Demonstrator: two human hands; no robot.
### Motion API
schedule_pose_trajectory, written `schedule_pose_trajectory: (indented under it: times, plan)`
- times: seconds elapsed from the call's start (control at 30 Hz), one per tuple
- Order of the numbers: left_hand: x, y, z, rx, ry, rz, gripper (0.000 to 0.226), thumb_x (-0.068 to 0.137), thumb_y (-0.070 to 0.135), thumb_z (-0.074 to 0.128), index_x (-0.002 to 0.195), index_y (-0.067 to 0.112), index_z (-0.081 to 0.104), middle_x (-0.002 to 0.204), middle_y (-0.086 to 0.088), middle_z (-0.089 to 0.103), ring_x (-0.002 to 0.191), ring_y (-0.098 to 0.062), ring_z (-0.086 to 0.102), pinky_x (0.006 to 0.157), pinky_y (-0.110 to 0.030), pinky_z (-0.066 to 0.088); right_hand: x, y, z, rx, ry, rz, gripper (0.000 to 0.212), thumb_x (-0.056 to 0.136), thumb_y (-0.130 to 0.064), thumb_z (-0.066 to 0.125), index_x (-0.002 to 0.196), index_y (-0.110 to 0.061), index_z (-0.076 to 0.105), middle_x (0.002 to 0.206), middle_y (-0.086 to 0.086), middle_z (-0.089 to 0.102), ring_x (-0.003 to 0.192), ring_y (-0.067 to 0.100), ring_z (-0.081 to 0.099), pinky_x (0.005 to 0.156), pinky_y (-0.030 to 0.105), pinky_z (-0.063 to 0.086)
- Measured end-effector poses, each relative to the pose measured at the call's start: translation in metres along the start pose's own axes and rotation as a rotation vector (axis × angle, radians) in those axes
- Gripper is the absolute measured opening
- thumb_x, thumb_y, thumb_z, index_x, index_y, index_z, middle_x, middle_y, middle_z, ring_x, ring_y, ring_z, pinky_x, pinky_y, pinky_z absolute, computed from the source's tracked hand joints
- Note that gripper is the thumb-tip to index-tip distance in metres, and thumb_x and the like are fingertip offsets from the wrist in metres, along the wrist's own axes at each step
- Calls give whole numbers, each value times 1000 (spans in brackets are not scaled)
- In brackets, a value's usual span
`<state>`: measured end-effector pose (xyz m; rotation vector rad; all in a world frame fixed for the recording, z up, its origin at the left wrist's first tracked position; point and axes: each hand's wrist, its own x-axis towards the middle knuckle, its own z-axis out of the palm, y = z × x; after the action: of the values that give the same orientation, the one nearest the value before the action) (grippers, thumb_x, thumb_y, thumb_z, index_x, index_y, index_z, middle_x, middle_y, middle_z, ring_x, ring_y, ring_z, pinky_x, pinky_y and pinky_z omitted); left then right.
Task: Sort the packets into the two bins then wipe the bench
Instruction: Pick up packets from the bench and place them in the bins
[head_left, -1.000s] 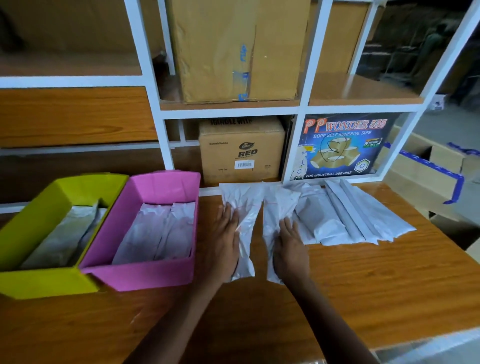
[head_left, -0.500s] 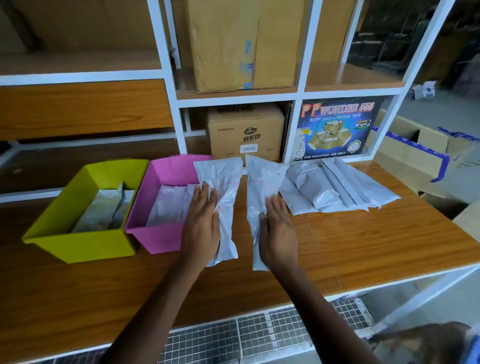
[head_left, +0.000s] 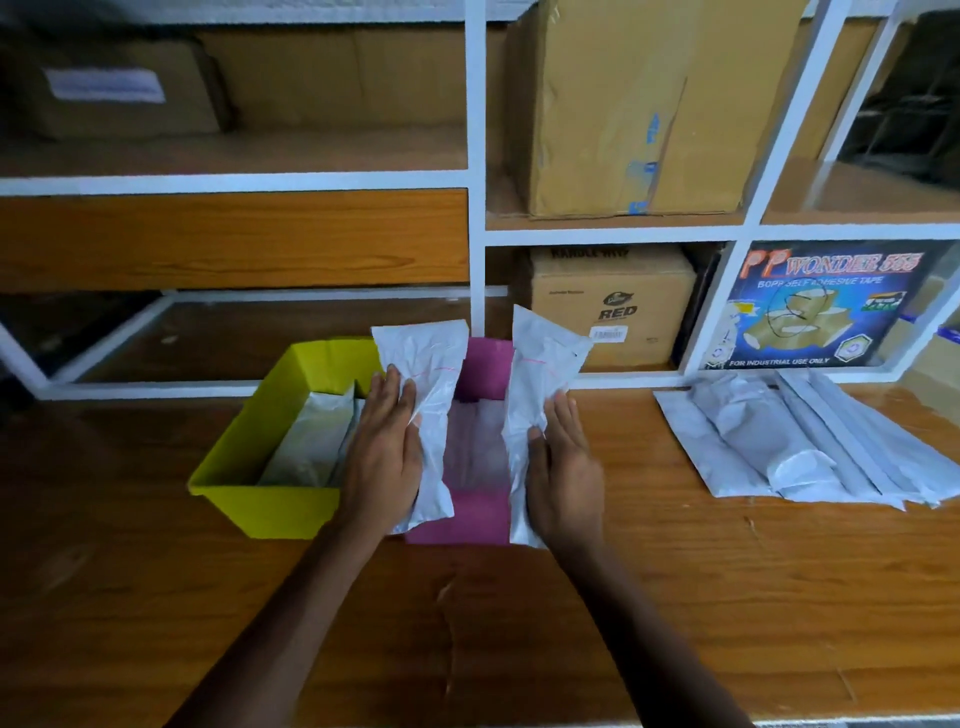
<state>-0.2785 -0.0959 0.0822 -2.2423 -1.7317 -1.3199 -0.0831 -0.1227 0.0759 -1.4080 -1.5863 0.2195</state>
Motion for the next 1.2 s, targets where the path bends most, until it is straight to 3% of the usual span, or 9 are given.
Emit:
schedule_pose_trajectory:
  times: [0.13,0.23,0.33,0.5,0.67,0.77,0.87,1.03,1.2]
  plan:
    - [38,-21,9,-28,-82,-8,43,97,6,44,140,0,42,153,-15,29,144,-22,15,116,-35,24,35,-4,35,-41,-4,-57,44,102,-28,35,136,-3,49,148,13,42,140,22,36,108,34,41]
    - [59,-35,35,-94,-239,-57,39,98,7,43,137,0,47,150,-13,36,144,-25,26,116,-30,25,62,7,64,-152,-83,-54,26,99,-18,42,112,-4,60,118,17,64,108,31,62,79,36,54]
    - [75,-51,66,59,-356,-6,27,95,7,44,116,-2,59,123,-19,54,122,-35,47,102,-37,38,84,18,87,-435,-305,67,21,96,-16,44,107,-5,58,98,14,69,89,30,67,66,27,43]
    - [90,-71,94,462,-817,58,39,93,18,40,122,-1,57,126,-26,55,123,-42,42,107,-47,26,98,34,115,-620,-549,148,29,95,-19,49,118,-4,59,116,13,64,109,29,63,88,37,53]
    - [114,-67,107,662,-1122,42,74,95,28,43,144,-14,5,152,-36,4,141,-51,9,115,-56,10,109,50,126,-701,-793,115,38,97,-15,46,131,0,52,135,18,54,127,29,50,106,35,39]
    - [130,-63,105,633,-1252,140,84,89,36,59,146,-7,15,155,-27,13,141,-41,22,114,-45,23,125,61,128,-678,-874,-11,57,95,-24,51,144,-1,34,149,19,36,139,30,34,117,38,25]
    - [134,-62,113,791,-1447,229,82,77,61,66,134,5,49,136,-14,52,127,-30,46,109,-34,35,134,72,134,-720,-1041,-9,97,87,-39,62,152,-8,-3,160,20,-1,147,38,5,118,53,15]
    - [123,-56,127,951,-1497,236,99,80,65,59,149,5,20,153,-9,27,138,-26,30,116,-29,22,133,88,148,-825,-1183,7,99,91,-19,59,149,-7,-20,154,31,-16,144,47,-6,116,56,7]
    - [120,-90,152,802,-1376,7,108,88,35,64,146,2,-20,155,-24,-18,146,-38,-7,118,-49,11,134,104,157,-858,-1157,-13,76,100,-29,41,153,-8,-9,157,26,-11,146,41,-7,118,51,1]
